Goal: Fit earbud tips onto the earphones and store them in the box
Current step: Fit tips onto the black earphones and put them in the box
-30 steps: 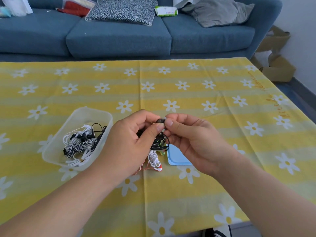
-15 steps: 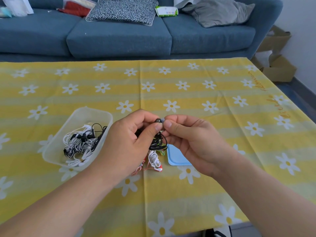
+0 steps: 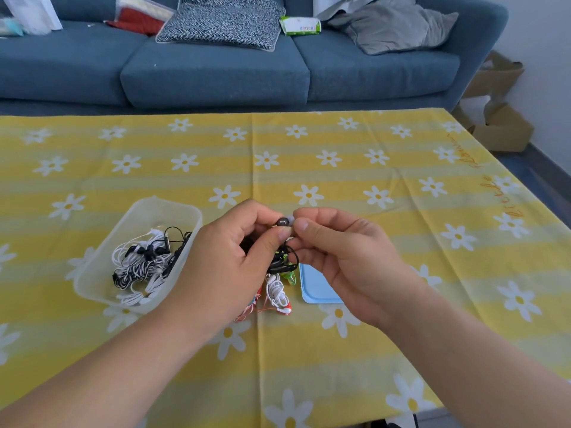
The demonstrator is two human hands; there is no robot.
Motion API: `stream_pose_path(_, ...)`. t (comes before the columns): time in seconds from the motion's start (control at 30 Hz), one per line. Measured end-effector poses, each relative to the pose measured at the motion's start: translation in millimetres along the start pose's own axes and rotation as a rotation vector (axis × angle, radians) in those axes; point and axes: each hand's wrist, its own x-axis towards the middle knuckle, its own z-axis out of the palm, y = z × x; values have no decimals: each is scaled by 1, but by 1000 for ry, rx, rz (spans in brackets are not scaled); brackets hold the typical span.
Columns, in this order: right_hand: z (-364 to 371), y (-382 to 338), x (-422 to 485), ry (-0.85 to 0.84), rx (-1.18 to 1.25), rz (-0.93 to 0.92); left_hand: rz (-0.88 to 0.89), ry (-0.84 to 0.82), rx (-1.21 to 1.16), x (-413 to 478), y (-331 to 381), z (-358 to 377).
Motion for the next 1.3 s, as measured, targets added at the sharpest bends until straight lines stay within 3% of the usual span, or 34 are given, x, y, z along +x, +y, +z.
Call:
stream_pose_path(0.33,2,6,-5,99,-349,-59,-83,48,-23,5,-4,5)
stream_pose_path(0.53,-10,-3,0,147,-361,-31,-375,-15,-278,10,-2,16)
stream_pose_path(0.77,-22,-9,0,138,-337,28,-398,-114,-313,14,0,29)
stream_pose_path(0.83,-29,-15,2,205,-349,16,-423,-83,-285,14,-1,33)
stream_pose_path(0.97,-66,-29,10,553,-569,-64,-608,-30,-287,16,-9,38)
stream_pose_path(1.03,-82,-27,15,631,-725,-61,-716,-21,-347,17,-11,39)
stream_pose_path(1.17,-92,-9,28,549,-986,30,-816,26,-500,22,-10,38)
stream_pose_path(1.3,-94,7,41,493,-1108,34,-779,-12,-486,24,-13,34)
